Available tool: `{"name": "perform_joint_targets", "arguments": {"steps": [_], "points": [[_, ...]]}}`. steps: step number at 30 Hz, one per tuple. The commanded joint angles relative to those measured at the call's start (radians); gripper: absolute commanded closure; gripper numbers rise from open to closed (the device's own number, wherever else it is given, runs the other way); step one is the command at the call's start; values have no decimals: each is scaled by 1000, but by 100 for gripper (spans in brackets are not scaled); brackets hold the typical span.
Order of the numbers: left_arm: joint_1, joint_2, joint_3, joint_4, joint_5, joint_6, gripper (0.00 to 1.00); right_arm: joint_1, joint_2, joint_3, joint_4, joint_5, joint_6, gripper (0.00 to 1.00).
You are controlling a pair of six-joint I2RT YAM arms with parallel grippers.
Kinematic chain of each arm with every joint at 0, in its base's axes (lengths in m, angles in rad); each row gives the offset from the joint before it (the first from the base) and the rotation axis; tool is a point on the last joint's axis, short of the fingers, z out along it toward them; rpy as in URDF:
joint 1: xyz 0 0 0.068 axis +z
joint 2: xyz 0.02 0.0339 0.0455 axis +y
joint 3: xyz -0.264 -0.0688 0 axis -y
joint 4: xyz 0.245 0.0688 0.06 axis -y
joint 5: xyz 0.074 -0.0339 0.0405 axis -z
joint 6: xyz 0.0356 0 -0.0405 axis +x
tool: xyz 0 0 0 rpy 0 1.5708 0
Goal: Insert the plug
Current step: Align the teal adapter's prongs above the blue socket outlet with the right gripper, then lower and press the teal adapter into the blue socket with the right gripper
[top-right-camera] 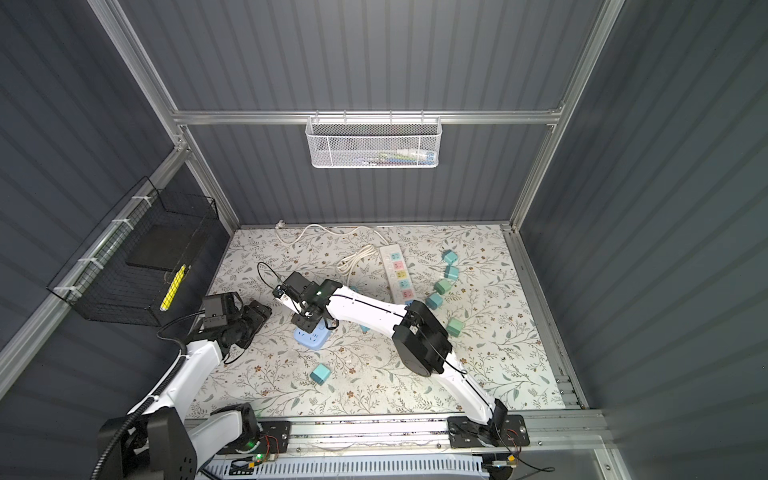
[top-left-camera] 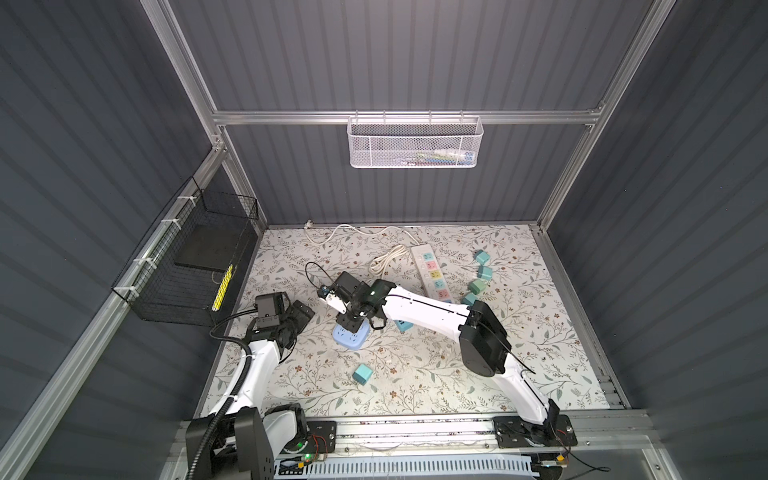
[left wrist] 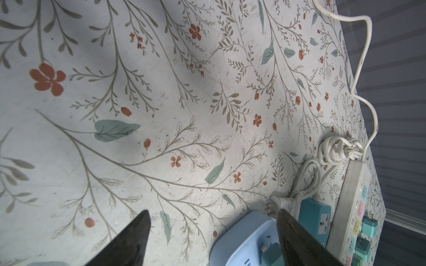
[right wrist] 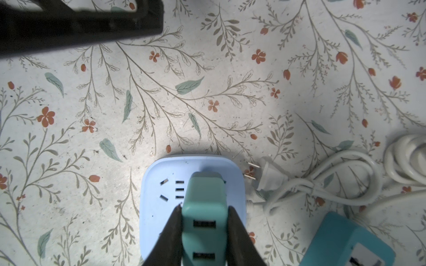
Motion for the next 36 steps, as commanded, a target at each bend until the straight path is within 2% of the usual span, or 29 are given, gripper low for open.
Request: {"name": "perform_joint_targets", "arguments": {"steps": [1, 8, 17, 23, 27, 36], "points": [[4, -6, 27, -2, 15, 28, 14, 4, 133, 13, -173, -18, -27, 96], [4, -3, 31, -4, 22, 28, 14, -6, 190, 129, -288, -32, -48, 99], [4, -10, 31, -8, 25, 33, 14, -27, 36, 33, -339, -39, -31, 99], [4, -21, 28, -7, 31, 36, 14, -25, 5, 48, -395, 18, -37, 100], [4, -24, 27, -4, 35, 38, 14, -26, -45, 40, -390, 9, -36, 100], [4, -20, 20, 4, 50, 43, 15, -23, -48, 102, -472, 50, -80, 100]]}}
